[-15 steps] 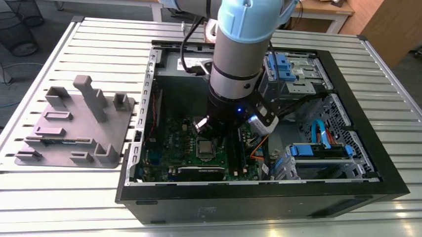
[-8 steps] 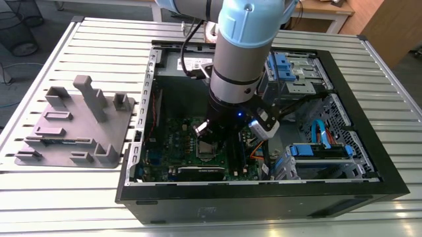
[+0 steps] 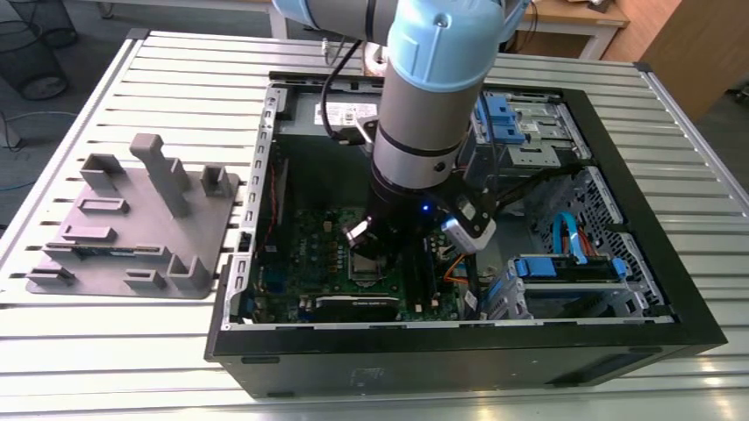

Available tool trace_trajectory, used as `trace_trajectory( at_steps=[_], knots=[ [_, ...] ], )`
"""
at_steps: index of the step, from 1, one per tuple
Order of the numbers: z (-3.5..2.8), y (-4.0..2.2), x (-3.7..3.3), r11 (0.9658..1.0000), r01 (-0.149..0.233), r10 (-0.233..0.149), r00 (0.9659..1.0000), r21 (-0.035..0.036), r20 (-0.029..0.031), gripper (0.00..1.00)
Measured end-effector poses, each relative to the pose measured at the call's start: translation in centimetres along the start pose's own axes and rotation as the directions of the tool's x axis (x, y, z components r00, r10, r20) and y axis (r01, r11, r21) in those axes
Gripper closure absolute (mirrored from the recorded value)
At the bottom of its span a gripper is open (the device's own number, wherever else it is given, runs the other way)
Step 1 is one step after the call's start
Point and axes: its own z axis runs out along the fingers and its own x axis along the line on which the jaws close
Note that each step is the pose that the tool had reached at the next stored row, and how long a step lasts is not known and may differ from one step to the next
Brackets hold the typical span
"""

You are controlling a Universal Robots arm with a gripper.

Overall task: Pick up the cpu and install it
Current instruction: 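Install the first cpu locking lever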

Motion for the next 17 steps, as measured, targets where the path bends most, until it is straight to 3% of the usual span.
trace_trajectory(
  at_steps=[17],
  knots=[
    [0.39,-0.57,-0.32,1.0000,-0.001,0.001,1.0000,0.0000,-0.0004,0.89]
  ],
)
